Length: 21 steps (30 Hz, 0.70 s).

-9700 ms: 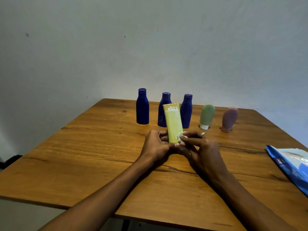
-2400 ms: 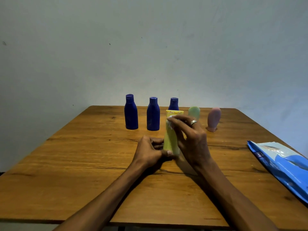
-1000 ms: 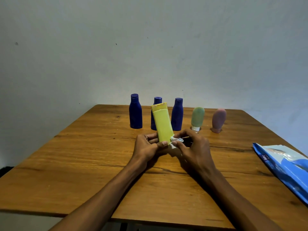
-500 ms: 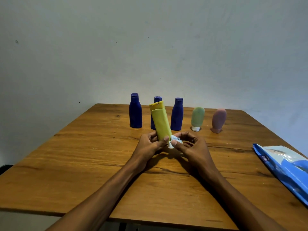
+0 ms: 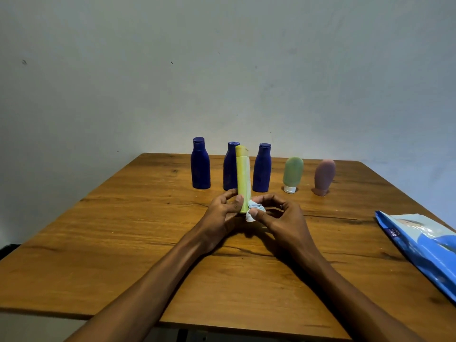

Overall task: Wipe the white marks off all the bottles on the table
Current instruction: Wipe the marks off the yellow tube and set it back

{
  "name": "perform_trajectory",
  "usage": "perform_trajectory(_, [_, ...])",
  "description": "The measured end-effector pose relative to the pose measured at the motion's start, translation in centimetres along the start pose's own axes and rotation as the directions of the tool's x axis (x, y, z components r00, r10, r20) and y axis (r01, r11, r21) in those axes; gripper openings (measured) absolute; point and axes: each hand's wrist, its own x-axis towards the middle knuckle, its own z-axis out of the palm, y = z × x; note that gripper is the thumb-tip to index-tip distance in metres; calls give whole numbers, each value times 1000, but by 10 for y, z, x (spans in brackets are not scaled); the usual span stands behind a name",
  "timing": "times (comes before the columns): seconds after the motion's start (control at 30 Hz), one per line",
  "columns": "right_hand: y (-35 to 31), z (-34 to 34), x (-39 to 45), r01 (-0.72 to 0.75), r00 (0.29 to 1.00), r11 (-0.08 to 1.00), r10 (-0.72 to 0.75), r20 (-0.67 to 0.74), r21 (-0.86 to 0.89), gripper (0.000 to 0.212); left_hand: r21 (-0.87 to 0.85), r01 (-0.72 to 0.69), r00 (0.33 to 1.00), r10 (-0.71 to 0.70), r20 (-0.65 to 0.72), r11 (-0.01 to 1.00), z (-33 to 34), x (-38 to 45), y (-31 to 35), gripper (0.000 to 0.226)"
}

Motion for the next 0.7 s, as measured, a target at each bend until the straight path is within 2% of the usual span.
perform_trajectory(0.07, [1,0,0,20,999,999,-20,-31,-25,21,-96,19,999,-15,48,995,1,-1,2,48])
perform_trajectory(0.17, [5,0,2,43,995,997,-48,-84,-59,17,-228,54,998,-47,36,972,1,1,1,42])
perform_trajectory(0.33, [7,-1,2,126,982,971,-151,-114,-202,20,-304,97,995,-103,-3,948,-1,5,-1,34])
perform_trajectory(0.4, [7,-1,1,213,965,925,-249,-79,-315,25,-322,109,993,-118,-8,940,-2,6,-2,34])
perform_trajectory(0.5, [9,0,-1,351,929,807,-364,69,-475,37,-336,104,993,-116,-16,936,-4,7,-4,36])
perform_trajectory(0.6, [11,1,-1,457,879,685,-443,174,-567,37,-267,73,995,-89,-49,961,-2,7,-5,33])
perform_trajectory(0.63, [10,1,-1,468,871,678,-463,166,-567,35,-254,64,995,-81,-56,965,0,8,-5,33])
perform_trajectory(0.7, [8,1,0,436,883,731,-460,92,-525,31,-272,55,994,-77,-73,961,2,8,-4,33])
